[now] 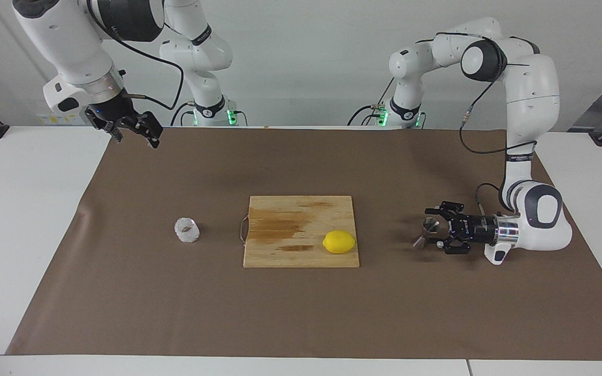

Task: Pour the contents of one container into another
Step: 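Close the left gripper around the silver metal cup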

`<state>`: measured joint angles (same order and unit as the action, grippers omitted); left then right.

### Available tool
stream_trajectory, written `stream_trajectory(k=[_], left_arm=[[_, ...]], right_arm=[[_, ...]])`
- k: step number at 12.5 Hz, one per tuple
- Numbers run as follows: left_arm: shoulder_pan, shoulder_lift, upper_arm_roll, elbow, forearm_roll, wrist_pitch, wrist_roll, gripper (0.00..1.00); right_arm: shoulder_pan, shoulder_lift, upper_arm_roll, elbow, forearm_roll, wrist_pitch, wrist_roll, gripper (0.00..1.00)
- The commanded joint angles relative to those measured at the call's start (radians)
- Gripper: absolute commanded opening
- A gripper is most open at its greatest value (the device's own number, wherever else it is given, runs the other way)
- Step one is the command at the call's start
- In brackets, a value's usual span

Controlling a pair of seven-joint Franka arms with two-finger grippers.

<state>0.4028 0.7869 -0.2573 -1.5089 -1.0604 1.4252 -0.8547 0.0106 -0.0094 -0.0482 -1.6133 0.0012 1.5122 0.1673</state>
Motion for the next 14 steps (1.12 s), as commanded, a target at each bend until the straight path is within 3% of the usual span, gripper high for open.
stream_trajectory(k=[1, 7, 11, 14], left_arm=[[0.027, -0.005, -0.027, -0.016, 0.017, 0.017, 0.0, 1.0], [0.048, -0.005, -0.036, -0.016, 0.019, 0.018, -0.004, 0.99], [0.048, -0.005, -0.036, -0.016, 0.019, 0.018, -0.006, 0.87], [0.051, -0.005, -0.04, -0.017, 0.019, 0.02, -0.006, 0.86]], right_arm=[[-0.009, -0.004, 0.004, -0.005, 0.019, 0.006, -0.015, 1.0], [-0.009, -0.004, 0.004, -0.005, 0.019, 0.006, -0.015, 1.0], [-0.009, -0.003, 0.004, -0.005, 0.019, 0.006, -0.015, 1.0], [-0.009, -0.004, 0.004, -0.005, 0.019, 0.006, -0.015, 1.0]])
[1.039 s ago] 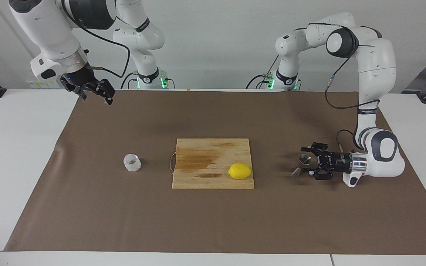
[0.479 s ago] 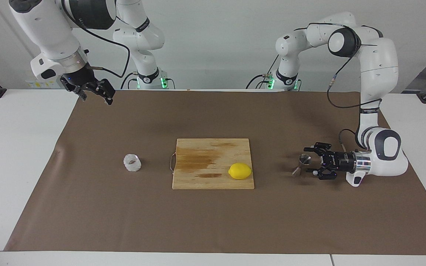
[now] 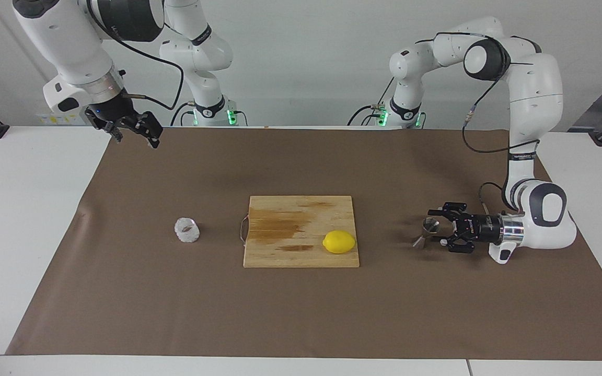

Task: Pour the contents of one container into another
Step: 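Close the left gripper around the silver metal cup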

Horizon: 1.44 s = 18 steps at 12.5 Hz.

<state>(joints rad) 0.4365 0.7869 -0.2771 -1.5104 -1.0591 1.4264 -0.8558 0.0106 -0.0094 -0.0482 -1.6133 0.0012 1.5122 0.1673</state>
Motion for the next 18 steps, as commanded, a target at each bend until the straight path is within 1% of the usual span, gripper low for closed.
stream_trajectory(k=[1, 4, 5, 6, 8, 9, 12, 13, 15, 16, 18], left_arm=[[0.018, -0.005, -0.02, -0.016, 0.018, 0.019, -0.005, 0.86], [0.019, -0.005, -0.02, -0.016, 0.018, 0.023, -0.005, 0.81], [0.019, -0.005, -0.02, -0.017, 0.018, 0.025, -0.005, 0.78], [0.019, -0.005, -0.02, -0.02, 0.018, 0.025, -0.003, 0.78], [0.021, -0.005, -0.022, -0.02, 0.018, 0.025, -0.003, 0.68], [0.021, -0.005, -0.022, -0.019, 0.018, 0.025, -0.005, 0.66], [0.021, -0.005, -0.022, -0.02, 0.018, 0.025, -0.005, 0.52], [0.022, -0.005, -0.022, -0.02, 0.018, 0.025, -0.005, 0.43], [0.025, -0.005, -0.022, -0.022, 0.018, 0.025, -0.006, 0.33], [0.025, -0.005, -0.022, -0.022, 0.018, 0.025, -0.006, 0.26], [0.025, -0.006, -0.025, -0.022, 0.016, 0.025, -0.02, 0.1]], right_arm=[[-0.009, -0.004, 0.004, -0.005, 0.019, 0.006, -0.015, 1.0], [-0.009, -0.004, 0.004, -0.005, 0.019, 0.006, -0.015, 1.0], [-0.009, -0.004, 0.004, -0.005, 0.019, 0.006, -0.015, 1.0], [-0.009, -0.004, 0.004, -0.005, 0.019, 0.006, -0.015, 1.0], [-0.009, -0.004, 0.004, -0.005, 0.019, 0.006, -0.015, 1.0], [-0.009, -0.004, 0.004, -0.005, 0.019, 0.006, -0.015, 1.0], [-0.009, -0.004, 0.004, -0.005, 0.019, 0.008, -0.015, 1.0], [-0.009, -0.003, 0.004, -0.005, 0.019, 0.006, -0.015, 1.0], [-0.009, -0.004, 0.004, -0.005, 0.019, 0.006, -0.015, 1.0], [-0.009, -0.004, 0.004, -0.005, 0.019, 0.006, -0.015, 1.0], [-0.009, -0.004, 0.004, -0.005, 0.019, 0.006, -0.015, 1.0]])
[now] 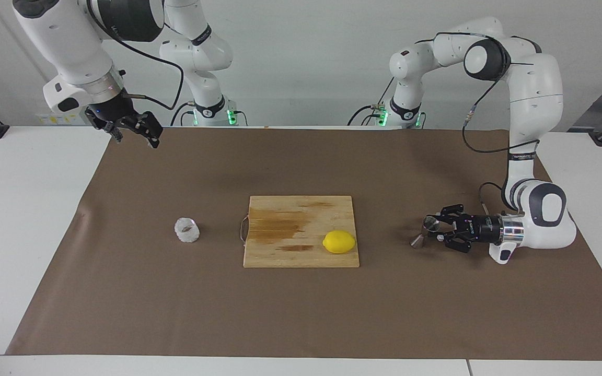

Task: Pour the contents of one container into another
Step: 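Close the left gripper around the silver metal cup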

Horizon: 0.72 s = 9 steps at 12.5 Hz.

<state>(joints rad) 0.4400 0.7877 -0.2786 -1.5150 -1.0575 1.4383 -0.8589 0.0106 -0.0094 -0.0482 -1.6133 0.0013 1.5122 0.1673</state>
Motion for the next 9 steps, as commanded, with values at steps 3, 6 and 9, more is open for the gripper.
stream_trajectory(k=[3, 6, 9], left_arm=[[0.022, -0.008, -0.036, -0.016, 0.014, 0.011, -0.014, 0.0], [0.013, -0.022, -0.048, -0.016, 0.007, 0.01, -0.014, 0.0], [-0.013, -0.067, -0.062, -0.042, -0.016, 0.008, -0.009, 0.0]], right_arm=[[-0.009, -0.004, 0.004, -0.005, 0.019, 0.006, -0.015, 1.0], [-0.009, -0.004, 0.004, -0.005, 0.019, 0.006, -0.015, 1.0], [-0.009, -0.004, 0.004, -0.005, 0.019, 0.006, -0.015, 1.0]])
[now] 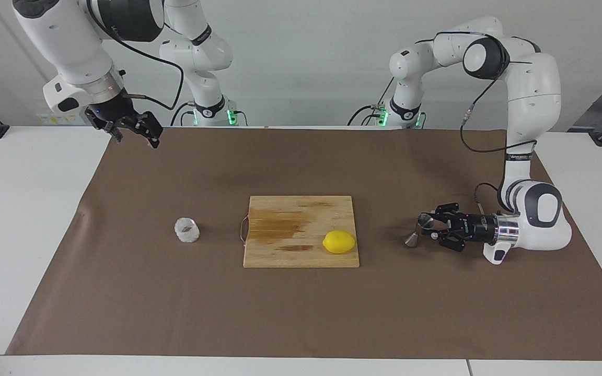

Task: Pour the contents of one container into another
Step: 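Lift the silver cup with the left gripper and carry it over the board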

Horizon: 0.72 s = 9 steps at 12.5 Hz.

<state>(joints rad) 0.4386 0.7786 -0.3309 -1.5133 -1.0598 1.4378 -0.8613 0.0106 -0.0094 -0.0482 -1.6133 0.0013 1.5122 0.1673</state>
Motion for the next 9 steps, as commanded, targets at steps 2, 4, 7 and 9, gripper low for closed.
stream_trajectory(k=[2, 4, 7, 9], left_arm=[[-0.044, -0.113, -0.019, -0.082, -0.067, 0.012, -0.01, 0.0], [-0.082, -0.16, -0.019, -0.116, -0.12, 0.016, -0.015, 0.0], [-0.161, -0.191, -0.017, -0.139, -0.199, 0.053, -0.013, 0.0], [-0.225, -0.206, -0.016, -0.15, -0.279, 0.094, -0.012, 0.0]], right_arm=[[-0.009, -0.004, 0.004, -0.005, 0.017, 0.006, -0.015, 1.0], [-0.009, -0.004, 0.004, -0.005, 0.019, 0.006, -0.015, 1.0], [-0.009, -0.004, 0.004, -0.005, 0.019, 0.006, -0.015, 1.0], [-0.009, -0.004, 0.004, -0.005, 0.019, 0.006, -0.015, 1.0]])
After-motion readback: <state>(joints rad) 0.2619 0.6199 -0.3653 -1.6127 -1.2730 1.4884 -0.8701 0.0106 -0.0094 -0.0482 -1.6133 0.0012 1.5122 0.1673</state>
